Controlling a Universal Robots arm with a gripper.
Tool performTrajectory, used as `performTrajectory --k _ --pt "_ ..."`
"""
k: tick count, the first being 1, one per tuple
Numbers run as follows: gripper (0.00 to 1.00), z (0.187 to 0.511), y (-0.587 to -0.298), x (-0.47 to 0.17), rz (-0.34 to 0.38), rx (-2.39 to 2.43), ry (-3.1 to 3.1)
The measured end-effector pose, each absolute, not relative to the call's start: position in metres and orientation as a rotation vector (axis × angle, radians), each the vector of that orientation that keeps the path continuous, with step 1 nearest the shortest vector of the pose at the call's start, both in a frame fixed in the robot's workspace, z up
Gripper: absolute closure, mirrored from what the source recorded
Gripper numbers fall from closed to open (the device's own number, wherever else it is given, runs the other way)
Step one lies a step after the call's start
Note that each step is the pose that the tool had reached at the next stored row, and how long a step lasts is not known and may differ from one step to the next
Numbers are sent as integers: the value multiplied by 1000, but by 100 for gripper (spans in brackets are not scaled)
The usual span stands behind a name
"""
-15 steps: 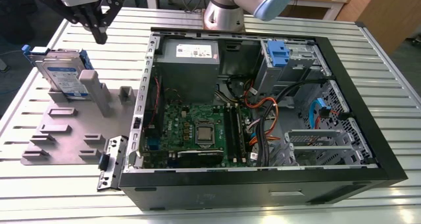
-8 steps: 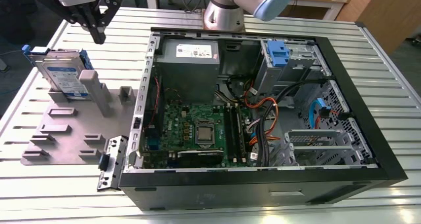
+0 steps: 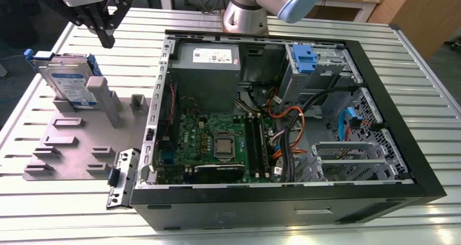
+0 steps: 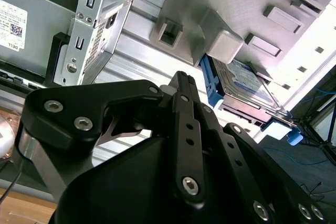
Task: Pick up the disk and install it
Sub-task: 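Reach for the disk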
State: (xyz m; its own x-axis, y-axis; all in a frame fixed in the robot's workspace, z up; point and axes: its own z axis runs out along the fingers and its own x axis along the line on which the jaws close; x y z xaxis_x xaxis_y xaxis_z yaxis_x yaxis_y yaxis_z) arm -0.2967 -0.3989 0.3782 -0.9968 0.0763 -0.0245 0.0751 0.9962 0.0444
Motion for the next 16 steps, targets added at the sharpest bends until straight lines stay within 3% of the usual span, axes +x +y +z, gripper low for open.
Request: performTrajectory --k 16 --pt "89 377 -399 -300 68 118 3112"
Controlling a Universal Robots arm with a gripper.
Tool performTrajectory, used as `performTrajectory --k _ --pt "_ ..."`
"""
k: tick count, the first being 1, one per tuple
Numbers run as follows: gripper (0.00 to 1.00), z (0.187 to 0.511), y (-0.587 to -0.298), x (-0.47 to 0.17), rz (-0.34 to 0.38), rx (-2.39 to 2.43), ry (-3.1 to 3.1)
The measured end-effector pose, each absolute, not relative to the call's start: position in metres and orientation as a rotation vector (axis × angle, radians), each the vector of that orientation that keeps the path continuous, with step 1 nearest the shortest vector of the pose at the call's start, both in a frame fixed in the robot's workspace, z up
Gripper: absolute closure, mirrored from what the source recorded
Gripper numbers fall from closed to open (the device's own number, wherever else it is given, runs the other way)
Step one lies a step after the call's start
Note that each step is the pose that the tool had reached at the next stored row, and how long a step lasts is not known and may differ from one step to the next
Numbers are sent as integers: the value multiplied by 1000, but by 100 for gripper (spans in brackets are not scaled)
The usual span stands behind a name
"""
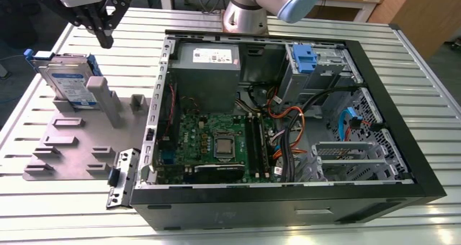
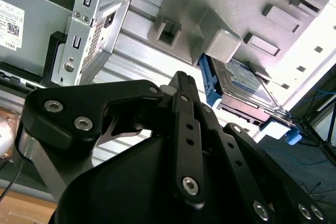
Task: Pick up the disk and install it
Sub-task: 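Reach for the disk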
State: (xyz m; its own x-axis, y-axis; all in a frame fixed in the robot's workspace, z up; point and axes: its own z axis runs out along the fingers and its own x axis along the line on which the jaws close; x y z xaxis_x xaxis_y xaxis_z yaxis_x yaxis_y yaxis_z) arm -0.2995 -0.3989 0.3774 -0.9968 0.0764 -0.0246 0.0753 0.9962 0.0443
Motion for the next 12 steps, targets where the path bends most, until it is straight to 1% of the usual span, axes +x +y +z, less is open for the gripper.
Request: performTrajectory --k 12 --pt "89 375 -399 -315 67 118 3113"
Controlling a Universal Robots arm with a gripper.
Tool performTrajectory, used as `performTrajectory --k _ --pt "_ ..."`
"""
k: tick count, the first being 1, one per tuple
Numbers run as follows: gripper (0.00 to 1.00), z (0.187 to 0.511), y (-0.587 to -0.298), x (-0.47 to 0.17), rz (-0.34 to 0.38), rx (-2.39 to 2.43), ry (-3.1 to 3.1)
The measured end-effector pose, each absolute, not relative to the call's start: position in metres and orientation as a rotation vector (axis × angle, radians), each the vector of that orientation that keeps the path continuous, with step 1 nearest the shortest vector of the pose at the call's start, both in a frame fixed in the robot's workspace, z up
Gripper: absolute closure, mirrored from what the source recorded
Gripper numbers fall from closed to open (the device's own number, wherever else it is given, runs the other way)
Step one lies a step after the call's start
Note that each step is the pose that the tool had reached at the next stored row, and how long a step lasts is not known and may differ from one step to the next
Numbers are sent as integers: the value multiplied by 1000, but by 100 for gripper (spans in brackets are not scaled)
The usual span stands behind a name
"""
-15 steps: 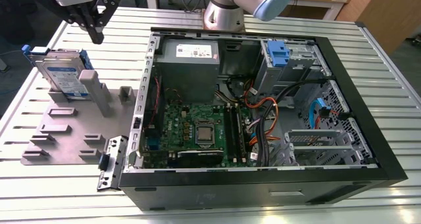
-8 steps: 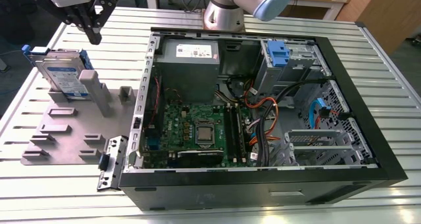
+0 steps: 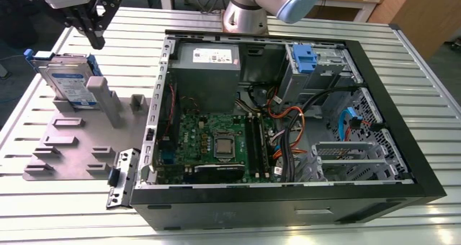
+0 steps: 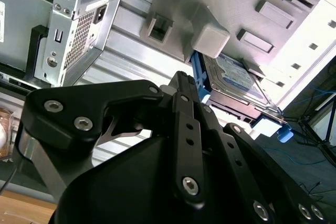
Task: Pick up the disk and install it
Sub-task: 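Reach for the disk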
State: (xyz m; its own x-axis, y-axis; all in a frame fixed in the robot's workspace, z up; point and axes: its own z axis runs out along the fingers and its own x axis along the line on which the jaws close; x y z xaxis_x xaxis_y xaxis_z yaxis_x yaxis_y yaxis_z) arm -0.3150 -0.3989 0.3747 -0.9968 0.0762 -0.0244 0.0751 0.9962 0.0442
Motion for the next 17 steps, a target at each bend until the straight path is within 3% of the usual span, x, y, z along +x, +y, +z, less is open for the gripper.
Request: performTrajectory --k 17 --pt "89 373 -399 -335 67 118 3113"
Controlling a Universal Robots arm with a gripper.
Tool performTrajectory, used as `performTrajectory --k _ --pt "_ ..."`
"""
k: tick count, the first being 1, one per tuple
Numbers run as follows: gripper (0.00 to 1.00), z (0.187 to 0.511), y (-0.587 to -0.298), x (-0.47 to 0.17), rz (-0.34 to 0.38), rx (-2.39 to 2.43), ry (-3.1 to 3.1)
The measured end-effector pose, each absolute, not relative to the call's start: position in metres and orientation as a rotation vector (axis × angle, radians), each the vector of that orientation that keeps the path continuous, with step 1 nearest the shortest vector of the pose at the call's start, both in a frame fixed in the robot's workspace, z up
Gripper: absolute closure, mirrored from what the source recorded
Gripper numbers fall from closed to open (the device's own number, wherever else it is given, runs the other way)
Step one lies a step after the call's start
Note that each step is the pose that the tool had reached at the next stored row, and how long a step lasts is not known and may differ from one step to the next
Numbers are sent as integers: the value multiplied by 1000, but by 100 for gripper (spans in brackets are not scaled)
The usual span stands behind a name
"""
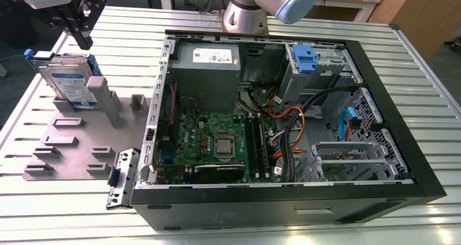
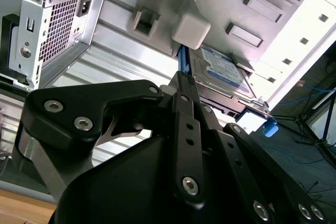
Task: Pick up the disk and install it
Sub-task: 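Reach for the disk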
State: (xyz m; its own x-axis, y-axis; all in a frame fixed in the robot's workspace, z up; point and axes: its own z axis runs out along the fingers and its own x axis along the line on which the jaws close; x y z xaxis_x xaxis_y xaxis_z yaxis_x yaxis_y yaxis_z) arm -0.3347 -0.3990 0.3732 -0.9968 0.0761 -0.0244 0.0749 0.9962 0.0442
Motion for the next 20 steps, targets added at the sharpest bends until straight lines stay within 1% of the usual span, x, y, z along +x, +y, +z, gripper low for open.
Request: performTrajectory --k 20 --pt "89 369 -399 -345 67 118 3112"
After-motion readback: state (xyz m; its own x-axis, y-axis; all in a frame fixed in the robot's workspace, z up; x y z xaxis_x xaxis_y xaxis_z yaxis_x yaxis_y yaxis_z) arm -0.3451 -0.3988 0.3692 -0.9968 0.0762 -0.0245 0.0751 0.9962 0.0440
